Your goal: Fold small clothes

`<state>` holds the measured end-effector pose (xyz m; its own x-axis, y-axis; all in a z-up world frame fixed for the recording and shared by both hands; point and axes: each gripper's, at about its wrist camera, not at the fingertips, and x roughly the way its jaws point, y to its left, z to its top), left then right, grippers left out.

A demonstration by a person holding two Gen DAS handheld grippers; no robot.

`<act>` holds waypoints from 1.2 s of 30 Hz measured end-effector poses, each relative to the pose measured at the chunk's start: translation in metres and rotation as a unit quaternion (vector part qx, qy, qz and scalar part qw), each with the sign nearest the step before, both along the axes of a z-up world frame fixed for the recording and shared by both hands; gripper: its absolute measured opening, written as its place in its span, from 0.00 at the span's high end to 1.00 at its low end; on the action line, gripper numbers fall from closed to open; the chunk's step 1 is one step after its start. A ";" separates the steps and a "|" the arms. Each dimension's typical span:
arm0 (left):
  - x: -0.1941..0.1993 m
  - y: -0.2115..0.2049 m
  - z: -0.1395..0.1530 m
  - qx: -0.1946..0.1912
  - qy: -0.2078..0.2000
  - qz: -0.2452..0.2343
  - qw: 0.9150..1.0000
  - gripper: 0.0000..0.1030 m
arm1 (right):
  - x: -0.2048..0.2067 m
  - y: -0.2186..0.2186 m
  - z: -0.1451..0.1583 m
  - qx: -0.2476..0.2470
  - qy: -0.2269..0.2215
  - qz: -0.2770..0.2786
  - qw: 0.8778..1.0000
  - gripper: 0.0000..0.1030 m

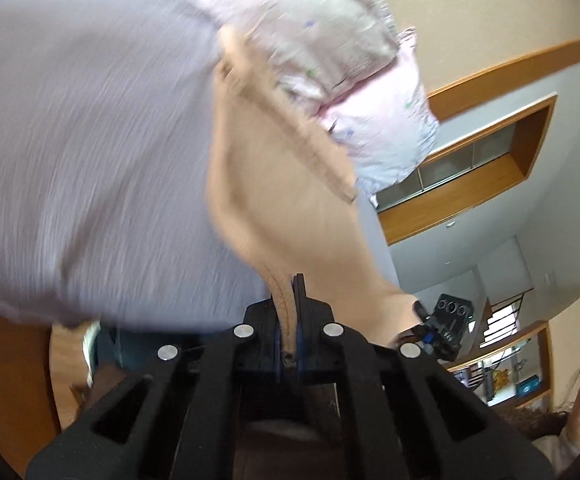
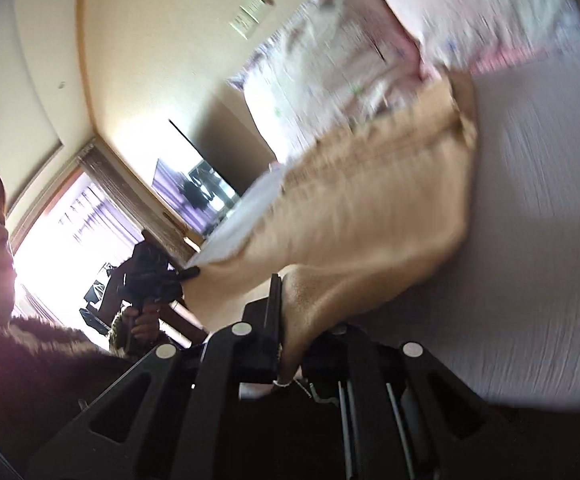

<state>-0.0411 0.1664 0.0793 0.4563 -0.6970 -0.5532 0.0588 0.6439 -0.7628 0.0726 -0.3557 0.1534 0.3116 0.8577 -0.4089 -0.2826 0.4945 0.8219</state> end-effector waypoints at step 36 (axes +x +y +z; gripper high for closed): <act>0.300 0.052 -0.009 0.058 0.025 0.158 0.985 0.15 | 0.313 0.017 -0.123 -0.119 0.146 -0.278 0.942 0.27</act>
<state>0.2587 0.2185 0.0707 0.6108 -0.4559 -0.6474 -0.1933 0.7070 -0.6803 0.3852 -0.3392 0.0303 0.5306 0.4687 -0.7063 0.2950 0.6791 0.6722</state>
